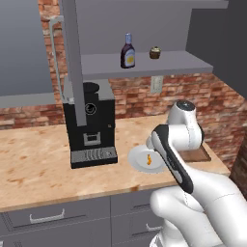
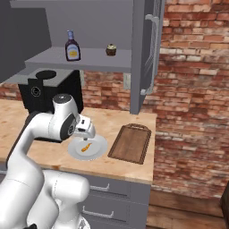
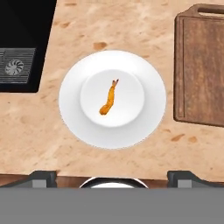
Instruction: Pick the shrimp from the plate and place it on the cutting board. Then pick the condiment bottle from the cabinet and place it next to the cutting board.
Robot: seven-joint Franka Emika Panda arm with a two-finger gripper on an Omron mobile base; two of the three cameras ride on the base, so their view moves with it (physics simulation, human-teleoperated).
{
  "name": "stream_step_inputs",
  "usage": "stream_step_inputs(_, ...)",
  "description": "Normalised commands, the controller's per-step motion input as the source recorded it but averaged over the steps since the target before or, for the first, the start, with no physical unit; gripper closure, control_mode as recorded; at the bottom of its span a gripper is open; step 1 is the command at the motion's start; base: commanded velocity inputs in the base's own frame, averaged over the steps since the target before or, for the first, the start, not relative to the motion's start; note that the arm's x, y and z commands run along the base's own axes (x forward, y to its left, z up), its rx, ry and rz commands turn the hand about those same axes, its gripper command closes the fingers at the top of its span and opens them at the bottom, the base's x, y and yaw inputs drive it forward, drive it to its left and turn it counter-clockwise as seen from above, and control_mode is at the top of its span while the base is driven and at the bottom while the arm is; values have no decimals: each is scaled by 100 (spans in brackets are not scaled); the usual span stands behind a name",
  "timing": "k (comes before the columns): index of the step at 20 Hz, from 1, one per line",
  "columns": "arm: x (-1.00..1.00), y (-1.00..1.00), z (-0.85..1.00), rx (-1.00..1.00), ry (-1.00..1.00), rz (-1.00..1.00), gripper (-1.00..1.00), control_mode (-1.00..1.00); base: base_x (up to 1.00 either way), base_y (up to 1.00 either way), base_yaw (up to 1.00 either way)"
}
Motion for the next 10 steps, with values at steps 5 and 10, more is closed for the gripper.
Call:
stream_step_inputs(5, 19, 0, -9, 0, -2, 0, -100, -100, 0, 0, 0)
stream_step_inputs(10, 16, 0, -4, 0, -3, 0, -100, -100, 0, 0, 0)
